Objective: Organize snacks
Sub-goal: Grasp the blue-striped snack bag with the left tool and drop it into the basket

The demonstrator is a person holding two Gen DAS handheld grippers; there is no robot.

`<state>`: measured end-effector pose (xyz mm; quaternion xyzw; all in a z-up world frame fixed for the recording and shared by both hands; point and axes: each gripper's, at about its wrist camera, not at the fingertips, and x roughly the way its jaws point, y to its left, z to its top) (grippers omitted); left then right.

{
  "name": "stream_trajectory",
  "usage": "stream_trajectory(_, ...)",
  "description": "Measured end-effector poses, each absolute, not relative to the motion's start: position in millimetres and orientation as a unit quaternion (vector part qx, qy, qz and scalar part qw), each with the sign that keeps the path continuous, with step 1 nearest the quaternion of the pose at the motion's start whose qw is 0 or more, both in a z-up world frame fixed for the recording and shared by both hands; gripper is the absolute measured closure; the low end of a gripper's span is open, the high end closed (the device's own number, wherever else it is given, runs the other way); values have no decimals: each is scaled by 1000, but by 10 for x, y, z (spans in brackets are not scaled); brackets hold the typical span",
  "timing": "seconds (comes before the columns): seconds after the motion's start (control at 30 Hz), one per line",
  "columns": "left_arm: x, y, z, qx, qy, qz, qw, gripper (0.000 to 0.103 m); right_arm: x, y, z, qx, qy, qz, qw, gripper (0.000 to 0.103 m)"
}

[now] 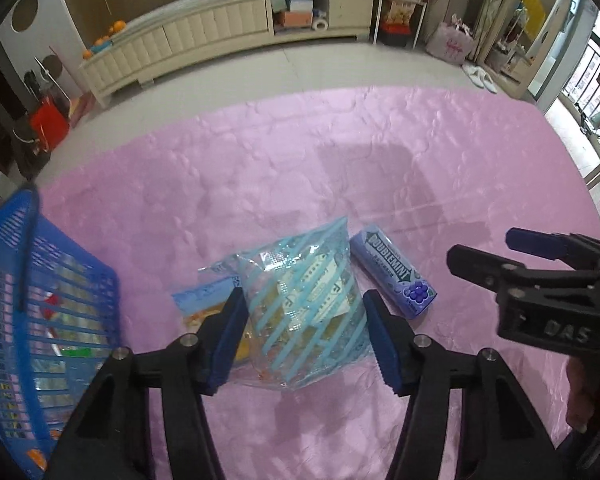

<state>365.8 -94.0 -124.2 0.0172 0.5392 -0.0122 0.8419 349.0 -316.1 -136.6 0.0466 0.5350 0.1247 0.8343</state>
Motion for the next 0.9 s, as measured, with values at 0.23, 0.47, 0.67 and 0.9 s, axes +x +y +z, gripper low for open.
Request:
stream_trajectory(0.23,3420,-635,-937,-15,501,7,865,47,3367,-2793,-1203,43,527,155,834,18)
stream_trajectory(0.47,3158,-295,-457,-18,467,14,884,47,3258,-2418,-1085,17,523,184,832,18)
stream_trajectory(0.67,2975,96,-333,-30,448,43,893,47,3457,-2123,-1275,9,552,190,812,18)
stream_trajectory(0.9,2780,747,-275,-91,429,78,895,46,3506,-1836,-1520,-3,563,193,804,18)
